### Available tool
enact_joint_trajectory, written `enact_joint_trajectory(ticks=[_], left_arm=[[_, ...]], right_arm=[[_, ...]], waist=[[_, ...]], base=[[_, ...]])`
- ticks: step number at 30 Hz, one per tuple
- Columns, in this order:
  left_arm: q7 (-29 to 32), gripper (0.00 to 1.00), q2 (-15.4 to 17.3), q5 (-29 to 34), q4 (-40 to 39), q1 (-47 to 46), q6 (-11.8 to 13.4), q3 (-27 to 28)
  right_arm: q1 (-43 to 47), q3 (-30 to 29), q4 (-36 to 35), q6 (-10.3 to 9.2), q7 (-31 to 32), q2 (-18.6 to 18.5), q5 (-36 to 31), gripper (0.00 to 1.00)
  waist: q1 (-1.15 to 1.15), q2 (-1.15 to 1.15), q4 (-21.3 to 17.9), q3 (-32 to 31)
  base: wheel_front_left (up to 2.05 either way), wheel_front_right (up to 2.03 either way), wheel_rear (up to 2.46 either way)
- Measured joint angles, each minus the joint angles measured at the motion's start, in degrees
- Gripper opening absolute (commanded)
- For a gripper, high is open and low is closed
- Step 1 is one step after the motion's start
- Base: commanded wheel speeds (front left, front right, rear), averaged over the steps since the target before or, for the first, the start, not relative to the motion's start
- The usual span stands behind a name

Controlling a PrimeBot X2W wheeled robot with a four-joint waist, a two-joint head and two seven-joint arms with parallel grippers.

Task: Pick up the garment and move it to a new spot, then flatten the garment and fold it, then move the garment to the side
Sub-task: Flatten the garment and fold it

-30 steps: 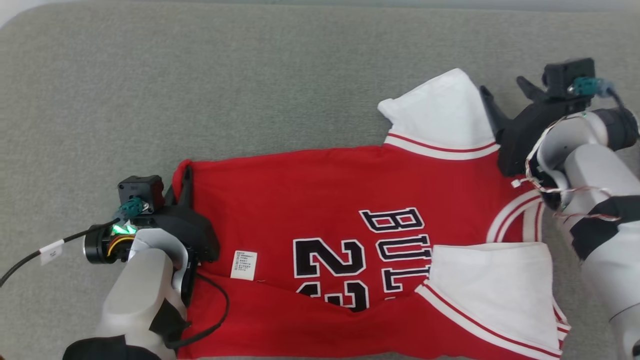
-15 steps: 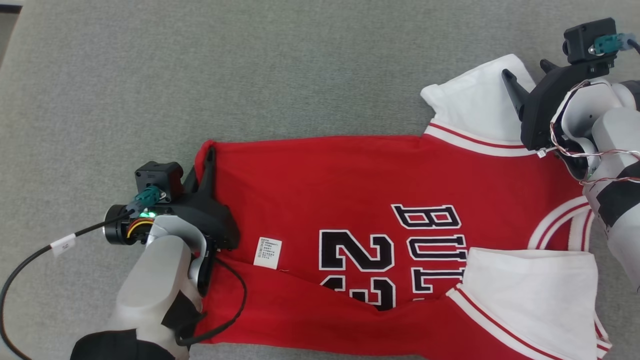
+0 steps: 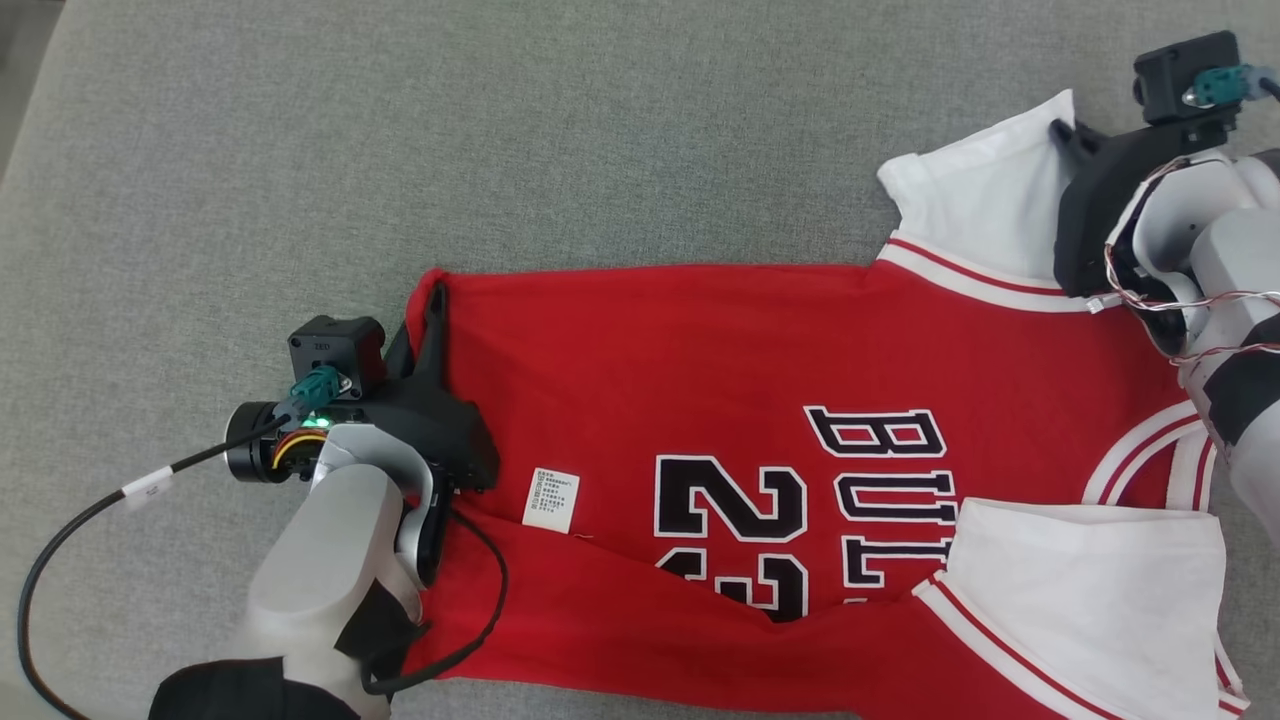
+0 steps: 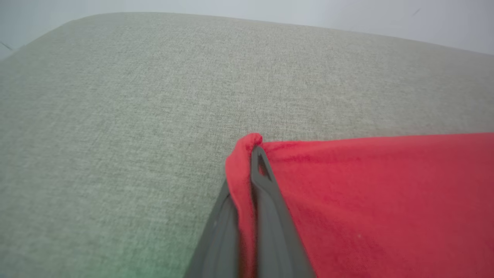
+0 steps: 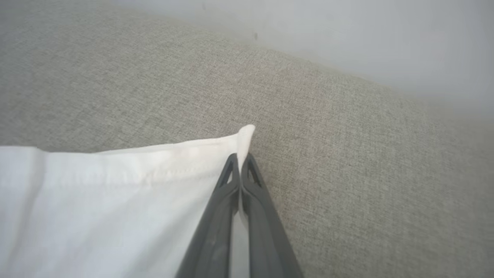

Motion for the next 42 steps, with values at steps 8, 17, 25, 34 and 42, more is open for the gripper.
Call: enact_joint_trajectory(ticks=[8,17,25,34,42], left_arm=[[0.21,0.00,0.09,1.45,-4.55,0.15,1.96,1.90],[0.21,0.00,1.12,4.93,-10.62,2.43,2.78,5.69],[0.21,0.00,2.07,7.84,-13.79,6.82,1.76,8.67],[0.21,0.00,3.89,10.39,-15.67,12.62,0.65,11.82],[0.21,0.00,4.37,11.56,-16.04,19.00,-0.33,13.74]], right_arm=[[-3.35,0.23,5.71,0.00,-10.10,-0.63,-3.12,0.00],[-4.53,-2.69,10.78,0.00,-20.12,1.32,-4.10,0.00],[-1.22,-4.99,7.73,0.00,-23.74,3.48,-2.45,0.00],[12.54,-9.72,-6.28,0.00,-23.98,3.41,-2.22,0.00],[27.36,-14.05,-15.88,0.00,-23.99,4.90,-3.83,0.00]], waist=[[0.00,0.00,-1.04,0.09],[0.00,0.00,-3.14,-0.63],[0.00,0.00,-5.22,-3.21],[-0.01,0.00,-8.58,-7.17],[-0.01,0.00,-11.27,-11.47]], base=[[0.00,0.00,0.00],[0.00,0.00,0.00],[0.00,0.00,0.00],[0.00,0.00,0.00],[0.00,0.00,0.00]])
